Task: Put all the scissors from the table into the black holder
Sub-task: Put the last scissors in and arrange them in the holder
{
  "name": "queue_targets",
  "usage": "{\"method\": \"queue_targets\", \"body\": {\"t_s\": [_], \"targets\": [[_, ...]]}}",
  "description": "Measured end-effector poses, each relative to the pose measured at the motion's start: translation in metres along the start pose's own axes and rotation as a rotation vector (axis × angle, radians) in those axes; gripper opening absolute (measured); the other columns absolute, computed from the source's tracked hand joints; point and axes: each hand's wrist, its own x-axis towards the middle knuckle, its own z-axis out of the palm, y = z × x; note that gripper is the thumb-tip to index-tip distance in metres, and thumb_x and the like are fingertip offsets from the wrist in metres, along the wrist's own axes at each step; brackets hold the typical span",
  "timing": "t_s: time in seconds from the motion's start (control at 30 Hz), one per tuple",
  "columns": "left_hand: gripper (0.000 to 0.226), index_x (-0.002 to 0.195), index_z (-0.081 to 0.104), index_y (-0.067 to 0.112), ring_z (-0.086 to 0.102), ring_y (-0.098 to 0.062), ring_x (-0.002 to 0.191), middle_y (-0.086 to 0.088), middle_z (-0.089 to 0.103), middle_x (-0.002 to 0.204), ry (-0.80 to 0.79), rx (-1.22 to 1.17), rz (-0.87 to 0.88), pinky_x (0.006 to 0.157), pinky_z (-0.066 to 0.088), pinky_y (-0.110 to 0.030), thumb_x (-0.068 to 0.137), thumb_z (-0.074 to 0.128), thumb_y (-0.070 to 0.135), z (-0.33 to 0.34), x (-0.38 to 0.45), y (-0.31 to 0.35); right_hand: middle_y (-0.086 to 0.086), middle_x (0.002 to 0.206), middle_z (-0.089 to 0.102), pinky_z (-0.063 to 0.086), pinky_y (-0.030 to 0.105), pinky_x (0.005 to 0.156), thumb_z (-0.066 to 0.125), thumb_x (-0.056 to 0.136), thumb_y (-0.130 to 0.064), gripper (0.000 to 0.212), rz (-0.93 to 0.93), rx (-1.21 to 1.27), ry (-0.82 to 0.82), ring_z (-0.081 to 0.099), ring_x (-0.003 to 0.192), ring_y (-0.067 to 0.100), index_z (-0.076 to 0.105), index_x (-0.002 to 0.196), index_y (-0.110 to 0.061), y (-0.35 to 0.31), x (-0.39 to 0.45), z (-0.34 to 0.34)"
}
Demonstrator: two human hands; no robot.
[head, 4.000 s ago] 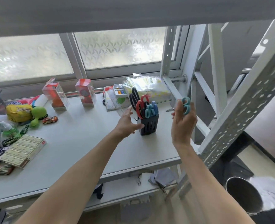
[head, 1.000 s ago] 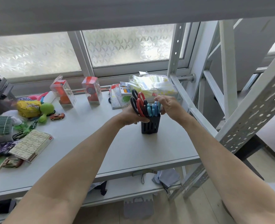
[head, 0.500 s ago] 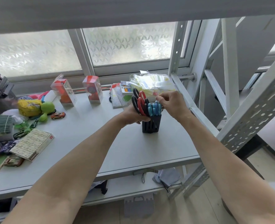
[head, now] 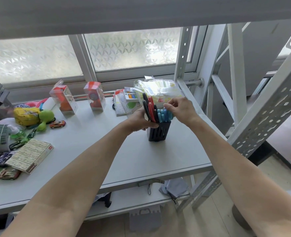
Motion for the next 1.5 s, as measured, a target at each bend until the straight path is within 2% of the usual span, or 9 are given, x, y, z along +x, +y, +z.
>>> {"method": "queue_targets", "body": {"t_s": [0.13, 0.27, 0.4, 0.6, 0.77, 0.93, 1.13, 1.3, 1.5], "targets": [[0.061, 0.131, 0.056, 0.018, 0.060, -0.013, 0.078, -0.005, 0.068, 0.108, -0.007, -0.026, 0.003, 0.061, 0.052, -0.022, 0.076, 0.081, 0.017, -0.002, 0.001, -0.002, 0.004, 0.118, 0.058, 0.051, 0.037, 0.094, 0.073, 0.076, -0.051, 0.077, 0.009, 0.015, -0.325, 0.058, 0.107, 0.020, 0.047, 0.138, -0.014, 0.009, -0.005, -0.010], [0.051, 0.124, 0.063, 0.016, 0.055, -0.015, 0.078, -0.002, 0.067, 0.096, -0.050, -0.041, -0.024, 0.060, 0.047, -0.022, 0.076, 0.081, 0.015, -0.006, 0.000, -0.002, 0.004, 0.132, 0.052, 0.045, 0.047, 0.103, 0.084, 0.069, -0.040, 0.084, 0.053, -0.039, -0.426, 0.054, 0.116, 0.025, 0.043, 0.140, -0.023, 0.018, -0.005, 0.001], [0.042, 0.114, 0.068, 0.011, 0.052, -0.016, 0.076, -0.005, 0.067, 0.089, -0.059, -0.086, -0.009, 0.054, 0.043, -0.020, 0.075, 0.081, 0.011, -0.008, -0.003, -0.008, 0.004, 0.123, 0.053, 0.050, 0.048, 0.097, 0.086, 0.066, -0.035, 0.069, 0.015, 0.068, -0.448, 0.057, 0.111, 0.026, 0.049, 0.123, -0.034, 0.015, -0.001, 0.008], [0.065, 0.136, 0.053, 0.020, 0.054, -0.009, 0.069, 0.002, 0.064, 0.098, 0.017, -0.137, 0.012, 0.052, 0.045, -0.016, 0.077, 0.081, 0.023, -0.009, -0.006, -0.019, 0.005, 0.106, 0.054, 0.048, 0.019, 0.065, 0.078, 0.078, -0.016, 0.054, -0.009, 0.163, -0.437, 0.056, 0.079, 0.012, 0.049, 0.123, -0.024, 0.015, -0.005, 0.011], [0.065, 0.135, 0.051, 0.019, 0.058, -0.012, 0.074, 0.001, 0.065, 0.102, 0.029, -0.134, 0.019, 0.056, 0.047, -0.019, 0.078, 0.081, 0.021, -0.010, -0.007, -0.019, 0.002, 0.120, 0.050, 0.048, 0.035, 0.088, 0.079, 0.077, -0.028, 0.063, -0.018, 0.018, -0.552, 0.054, 0.093, 0.016, 0.046, 0.130, -0.033, 0.006, 0.007, 0.003], [0.065, 0.132, 0.053, 0.018, 0.058, -0.013, 0.077, -0.005, 0.064, 0.109, 0.024, -0.126, 0.025, 0.055, 0.048, -0.019, 0.075, 0.082, 0.022, -0.010, -0.007, -0.021, 0.004, 0.114, 0.054, 0.050, 0.028, 0.076, 0.075, 0.078, -0.021, 0.048, -0.077, -0.180, -0.512, 0.058, 0.091, 0.017, 0.051, 0.119, -0.026, -0.006, 0.013, 0.005], [0.062, 0.131, 0.055, 0.017, 0.060, -0.011, 0.078, -0.004, 0.064, 0.112, 0.013, -0.123, 0.025, 0.055, 0.049, -0.014, 0.075, 0.082, 0.021, -0.010, -0.008, -0.021, 0.008, 0.120, 0.055, 0.050, 0.038, 0.091, 0.075, 0.076, -0.025, 0.040, -0.163, -0.262, -0.443, 0.054, 0.109, 0.024, 0.052, 0.110, -0.023, -0.006, 0.010, 0.006], [0.068, 0.138, 0.047, 0.020, 0.062, -0.008, 0.081, 0.005, 0.064, 0.108, 0.033, -0.173, 0.032, 0.062, 0.051, -0.019, 0.078, 0.080, 0.021, -0.009, -0.011, -0.025, 0.002, 0.107, 0.054, 0.050, 0.035, 0.078, 0.076, 0.080, -0.028, 0.029, -0.222, -0.054, -0.286, 0.049, 0.077, 0.003, 0.059, 0.101, -0.018, 0.002, 0.001, 0.008], [0.068, 0.136, 0.052, 0.018, 0.060, -0.018, 0.089, -0.004, 0.066, 0.113, -0.039, -0.119, -0.004, 0.066, 0.050, -0.025, 0.076, 0.082, 0.025, -0.014, -0.010, -0.021, 0.006, 0.130, 0.046, 0.050, 0.032, 0.088, 0.081, 0.074, -0.035, 0.054, -0.179, -0.146, -0.381, 0.052, 0.097, 0.017, 0.057, 0.119, -0.019, 0.001, 0.004, 0.013]]}}
